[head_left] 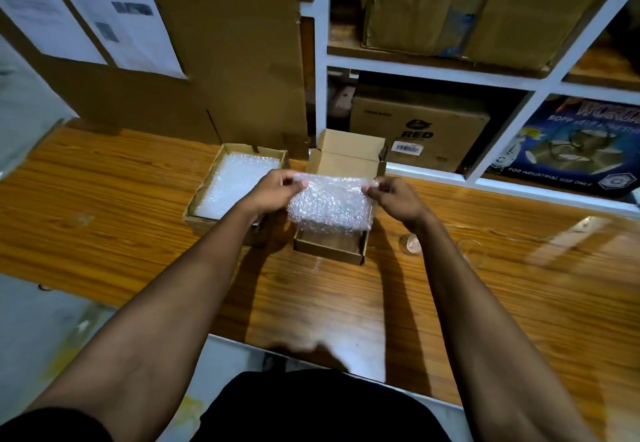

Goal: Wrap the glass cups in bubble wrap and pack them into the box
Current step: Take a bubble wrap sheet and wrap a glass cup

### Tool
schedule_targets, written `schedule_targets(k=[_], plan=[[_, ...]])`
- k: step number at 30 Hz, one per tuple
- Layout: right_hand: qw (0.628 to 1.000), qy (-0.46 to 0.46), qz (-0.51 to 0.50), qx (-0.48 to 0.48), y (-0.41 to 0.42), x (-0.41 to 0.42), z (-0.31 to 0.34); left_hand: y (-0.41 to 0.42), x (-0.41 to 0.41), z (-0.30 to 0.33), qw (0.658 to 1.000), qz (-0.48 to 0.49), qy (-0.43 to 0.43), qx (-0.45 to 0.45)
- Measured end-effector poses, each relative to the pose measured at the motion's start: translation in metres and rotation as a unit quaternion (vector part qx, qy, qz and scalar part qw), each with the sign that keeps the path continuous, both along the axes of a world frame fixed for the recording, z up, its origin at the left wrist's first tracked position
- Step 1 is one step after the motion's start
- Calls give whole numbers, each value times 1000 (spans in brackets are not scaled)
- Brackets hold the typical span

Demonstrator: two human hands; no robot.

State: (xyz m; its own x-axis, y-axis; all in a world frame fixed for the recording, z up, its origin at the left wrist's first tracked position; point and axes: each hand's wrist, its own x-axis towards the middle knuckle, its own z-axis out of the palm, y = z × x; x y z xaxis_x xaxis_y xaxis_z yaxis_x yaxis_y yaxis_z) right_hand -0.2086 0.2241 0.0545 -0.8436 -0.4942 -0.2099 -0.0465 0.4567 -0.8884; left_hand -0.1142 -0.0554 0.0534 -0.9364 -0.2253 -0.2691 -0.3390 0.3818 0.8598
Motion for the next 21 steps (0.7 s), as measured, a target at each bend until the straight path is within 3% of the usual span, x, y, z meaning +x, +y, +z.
schedule_targets(k=[4, 10, 16, 21], plan=[[999, -45, -10, -24, 1, 3, -14, 6, -2, -14, 999, 42, -13, -10], [995, -38, -82, 46, -9, 14, -33, 24, 2, -37, 995, 102, -12, -13], [991, -122, -36, 29, -2, 11, -40, 31, 3, -39, 997, 74, -36, -3], [989, -21, -49, 136, -8, 11, -45, 36, -3, -51, 992, 110, -16, -59]])
